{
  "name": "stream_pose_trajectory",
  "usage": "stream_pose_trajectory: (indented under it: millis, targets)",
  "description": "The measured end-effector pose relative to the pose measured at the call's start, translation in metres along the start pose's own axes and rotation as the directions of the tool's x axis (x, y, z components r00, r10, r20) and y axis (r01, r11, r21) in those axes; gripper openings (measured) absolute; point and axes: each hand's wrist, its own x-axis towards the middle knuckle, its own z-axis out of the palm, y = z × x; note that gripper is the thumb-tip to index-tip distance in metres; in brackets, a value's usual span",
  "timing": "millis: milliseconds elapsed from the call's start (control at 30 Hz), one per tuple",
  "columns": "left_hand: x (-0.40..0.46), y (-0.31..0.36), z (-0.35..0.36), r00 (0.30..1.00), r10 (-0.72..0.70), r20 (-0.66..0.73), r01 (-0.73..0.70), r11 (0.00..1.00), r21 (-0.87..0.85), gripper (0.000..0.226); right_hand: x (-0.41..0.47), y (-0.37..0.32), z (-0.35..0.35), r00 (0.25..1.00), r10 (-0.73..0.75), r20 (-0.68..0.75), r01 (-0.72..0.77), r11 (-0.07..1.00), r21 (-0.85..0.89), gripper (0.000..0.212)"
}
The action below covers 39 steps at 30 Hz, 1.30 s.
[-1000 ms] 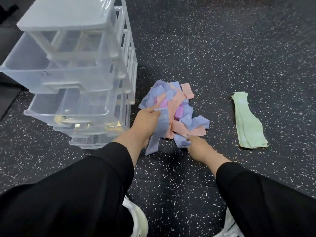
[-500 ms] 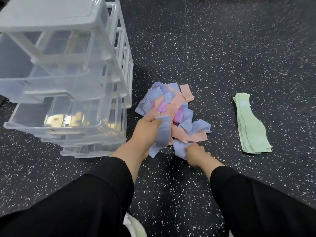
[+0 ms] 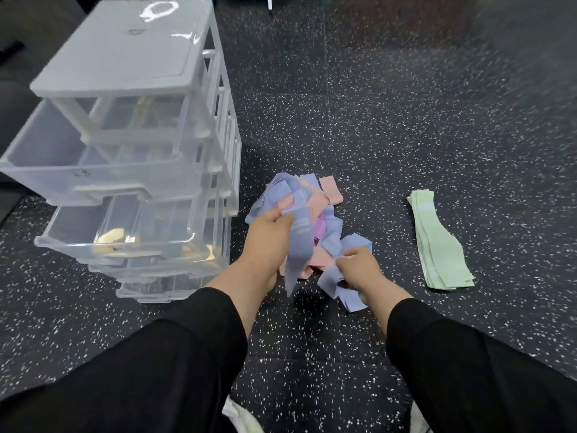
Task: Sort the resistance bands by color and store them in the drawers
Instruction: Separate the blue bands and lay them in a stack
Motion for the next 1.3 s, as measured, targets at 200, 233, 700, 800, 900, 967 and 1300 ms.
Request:
stream_pose_trajectory:
  millis: [200,233,700,800,900,967,1300]
  targets:
    - [-0.033,0.077,-0.007,0.981,0.192,0.010,-0.192,0.981,0.022,0.034,-0.061,-0.109,-0.064,0.961,-0.239,0.140,0.205,0.954,0.221,0.016]
    - [-0.041,0.092,-0.009,0.976,0.217,-0.002,-0.217,0.976,0.021,0.030,-0.073,-0.130,-0.075,0.950,-0.269,0.158,0.222,0.938,0.265,0.014]
    - [-0.099,0.221,-0.048,0.888,0.453,0.076,-0.447,0.891,-0.081,0.030,-0.213,-0.259,-0.165,0.557,-0.829,0.041,0.773,0.500,-0.392,0.009]
    - [-0.108,0.224,-0.048,0.893,0.444,0.068,-0.435,0.892,-0.121,0.023,-0.210,-0.260,-0.166,0.557,-0.830,-0.030,0.786,0.539,-0.301,0.009]
    - [-0.111,0.226,-0.048,0.900,0.425,0.094,-0.414,0.902,-0.121,0.025,-0.209,-0.262,-0.168,0.591,-0.806,-0.032,0.794,0.589,-0.149,0.008]
    - [-0.111,0.227,-0.050,0.902,0.418,0.110,-0.404,0.906,-0.128,0.026,-0.209,-0.260,-0.170,0.604,-0.797,0.020,0.795,0.601,-0.089,0.009]
    - [-0.114,0.219,-0.039,0.885,0.377,0.273,-0.335,0.923,-0.188,0.028,-0.213,-0.263,-0.158,0.599,-0.794,0.104,0.786,0.608,0.115,0.008]
